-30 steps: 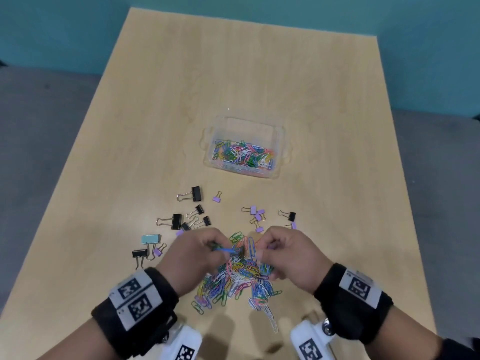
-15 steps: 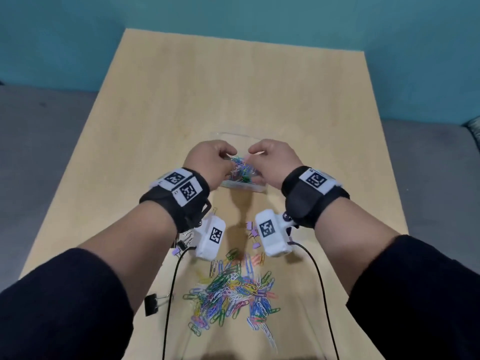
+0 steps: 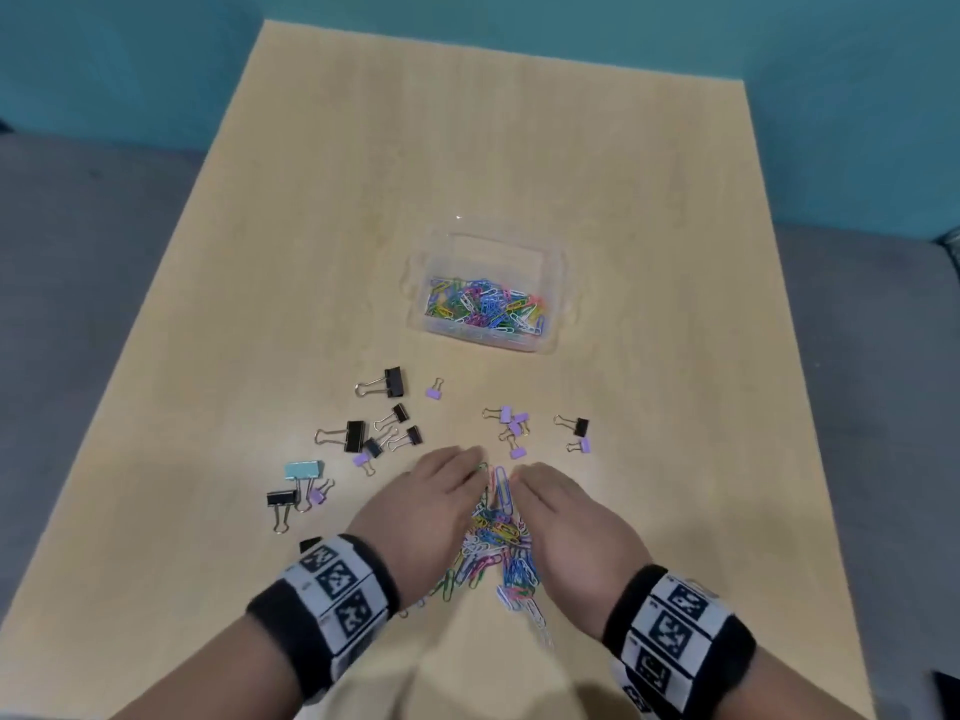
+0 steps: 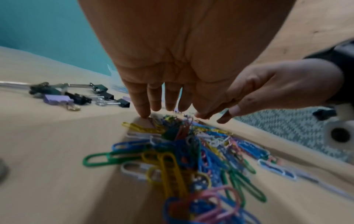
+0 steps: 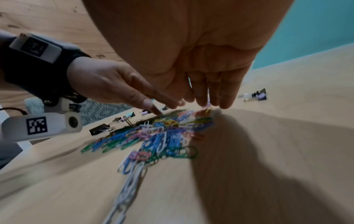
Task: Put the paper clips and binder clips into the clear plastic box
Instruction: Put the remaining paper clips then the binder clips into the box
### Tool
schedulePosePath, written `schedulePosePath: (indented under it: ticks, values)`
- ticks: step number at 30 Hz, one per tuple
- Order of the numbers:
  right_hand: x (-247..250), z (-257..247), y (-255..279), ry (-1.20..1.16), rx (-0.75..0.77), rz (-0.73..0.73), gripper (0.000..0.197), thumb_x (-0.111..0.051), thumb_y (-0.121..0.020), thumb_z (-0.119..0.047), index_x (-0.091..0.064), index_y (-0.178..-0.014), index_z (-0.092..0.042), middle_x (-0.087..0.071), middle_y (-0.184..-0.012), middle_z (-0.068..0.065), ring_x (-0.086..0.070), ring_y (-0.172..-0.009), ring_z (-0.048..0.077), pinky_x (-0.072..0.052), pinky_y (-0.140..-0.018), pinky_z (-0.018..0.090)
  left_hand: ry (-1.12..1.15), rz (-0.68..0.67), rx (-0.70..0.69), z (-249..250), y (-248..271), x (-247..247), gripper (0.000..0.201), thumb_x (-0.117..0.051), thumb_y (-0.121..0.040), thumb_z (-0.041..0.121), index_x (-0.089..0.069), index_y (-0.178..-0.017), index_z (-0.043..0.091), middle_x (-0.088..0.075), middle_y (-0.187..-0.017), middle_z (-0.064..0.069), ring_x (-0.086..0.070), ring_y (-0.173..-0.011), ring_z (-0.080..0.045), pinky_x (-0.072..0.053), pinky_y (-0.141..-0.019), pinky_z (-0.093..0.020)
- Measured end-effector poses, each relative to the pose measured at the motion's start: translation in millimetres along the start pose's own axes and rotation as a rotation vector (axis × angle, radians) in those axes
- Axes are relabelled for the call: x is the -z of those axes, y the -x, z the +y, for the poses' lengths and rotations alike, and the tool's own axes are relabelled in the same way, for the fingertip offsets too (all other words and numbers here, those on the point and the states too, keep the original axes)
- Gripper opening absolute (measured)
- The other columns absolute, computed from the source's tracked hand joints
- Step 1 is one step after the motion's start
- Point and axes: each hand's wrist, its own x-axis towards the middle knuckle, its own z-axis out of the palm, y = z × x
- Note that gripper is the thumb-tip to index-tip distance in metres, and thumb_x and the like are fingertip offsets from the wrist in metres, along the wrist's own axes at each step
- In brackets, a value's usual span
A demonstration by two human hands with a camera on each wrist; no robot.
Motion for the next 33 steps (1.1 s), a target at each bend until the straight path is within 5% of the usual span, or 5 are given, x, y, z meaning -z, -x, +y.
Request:
schedulePosePath:
  ticks: [9,14,19,26,33]
  values:
    - [-4.0,-8.3,35.4,-0.062,-0.045,0.000,0.057,-0.055,-0.084,-0.027,-0.036,-0.138,-0.019,-0.045,-0.134,-0.001,-0.051,-0.113,0.025,-0.051,-0.087,0.035,-0.065,0.128,0.001,5.1,38.8,1.4,0.043,-0.055,-0.079,0.029,-0.059,-0.119,0.014,-0.060,-0.118,-0.003,-0.056,-0.097,-0.024,-0.055,-0.079,-0.034]
    - [-19.1,-12.8,48.4,-0.134,-0.246,-0.129,0.091,-0.065,-0.079,-0.047,-0.003,-0.144,-0.037,-0.019,-0.139,-0.005,-0.042,-0.116,0.021,-0.048,-0.086,0.034,-0.042,-0.020,0.224,17.3,57.7,-10.0,0.099,-0.084,-0.051,0.039,-0.036,-0.135,0.018,-0.046,-0.124,-0.004,-0.051,-0.093,-0.022,-0.055,-0.068,-0.030]
    - [-24.1,-23.9,6.1,-0.195,-0.226,-0.030,0.082,-0.067,-0.080,-0.035,-0.015,-0.144,-0.035,-0.024,-0.134,-0.001,-0.046,-0.110,0.025,-0.048,-0.086,0.035,0.069,-0.011,0.275,18.2,26.3,-7.1,0.081,-0.066,-0.080,0.031,-0.018,-0.145,0.025,-0.030,-0.133,-0.001,-0.038,-0.108,-0.023,-0.042,-0.089,-0.034]
    - [-19.8,-27.9,-16.3,-0.073,-0.170,0.046,0.021,-0.059,-0.087,-0.015,-0.049,-0.105,-0.017,-0.043,-0.106,0.006,-0.044,-0.080,0.024,-0.039,-0.058,0.034,0.058,0.112,0.268,12.8,8.0,-11.9,0.028,-0.063,-0.083,0.019,-0.056,-0.110,0.021,-0.043,-0.099,-0.002,-0.041,-0.080,-0.018,-0.043,-0.066,-0.031]
    - [-12.9,-23.9,-13.0,-0.047,-0.145,0.017,0.031,-0.065,-0.075,0.001,-0.042,-0.081,-0.018,-0.043,-0.085,0.003,-0.034,-0.063,0.021,-0.029,-0.052,0.032,-0.041,0.102,0.251,14.9,11.8,-11.4,0.027,-0.074,-0.061,0.003,-0.058,-0.076,0.019,-0.047,-0.079,0.000,-0.048,-0.061,-0.019,-0.030,-0.048,-0.026]
